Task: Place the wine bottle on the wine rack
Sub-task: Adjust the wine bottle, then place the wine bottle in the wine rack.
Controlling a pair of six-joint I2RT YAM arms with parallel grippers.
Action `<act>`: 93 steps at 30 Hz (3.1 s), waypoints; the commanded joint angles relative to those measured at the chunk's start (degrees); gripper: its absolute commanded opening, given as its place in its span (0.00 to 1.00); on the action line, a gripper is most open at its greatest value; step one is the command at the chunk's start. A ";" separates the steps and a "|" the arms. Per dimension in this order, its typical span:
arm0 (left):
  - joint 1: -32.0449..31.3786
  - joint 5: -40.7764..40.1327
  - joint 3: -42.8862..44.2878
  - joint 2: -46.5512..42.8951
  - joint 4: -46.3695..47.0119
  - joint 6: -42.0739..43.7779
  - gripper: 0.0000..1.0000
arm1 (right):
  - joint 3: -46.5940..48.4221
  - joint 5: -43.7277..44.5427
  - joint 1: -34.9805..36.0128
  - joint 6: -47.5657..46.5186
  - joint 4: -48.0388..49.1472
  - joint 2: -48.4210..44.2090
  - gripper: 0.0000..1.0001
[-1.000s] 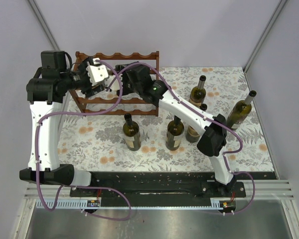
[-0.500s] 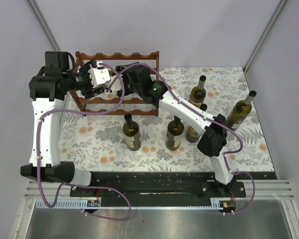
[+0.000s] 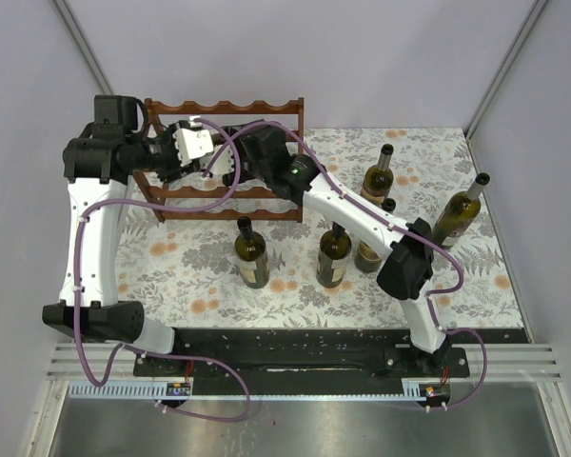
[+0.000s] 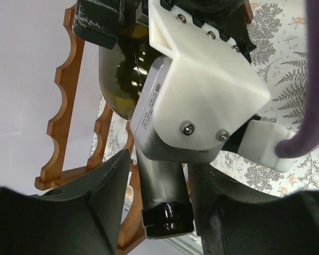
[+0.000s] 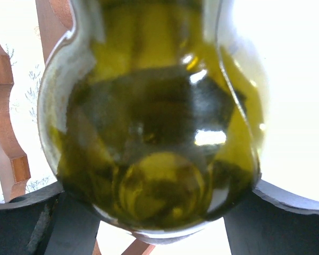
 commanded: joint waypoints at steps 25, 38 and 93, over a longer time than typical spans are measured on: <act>-1.54 5.26 -3.16 -3.65 9.75 -14.42 0.00 | -7.16 8.66 1.31 -12.44 17.27 -5.44 0.29; 1.71 8.69 -10.19 -8.84 19.08 -21.20 0.00 | -4.61 10.07 1.23 -11.82 16.91 -4.03 0.69; 4.00 11.32 -15.73 -10.51 15.30 -10.13 0.00 | 18.60 -5.38 -2.81 -4.53 -8.83 -2.00 0.99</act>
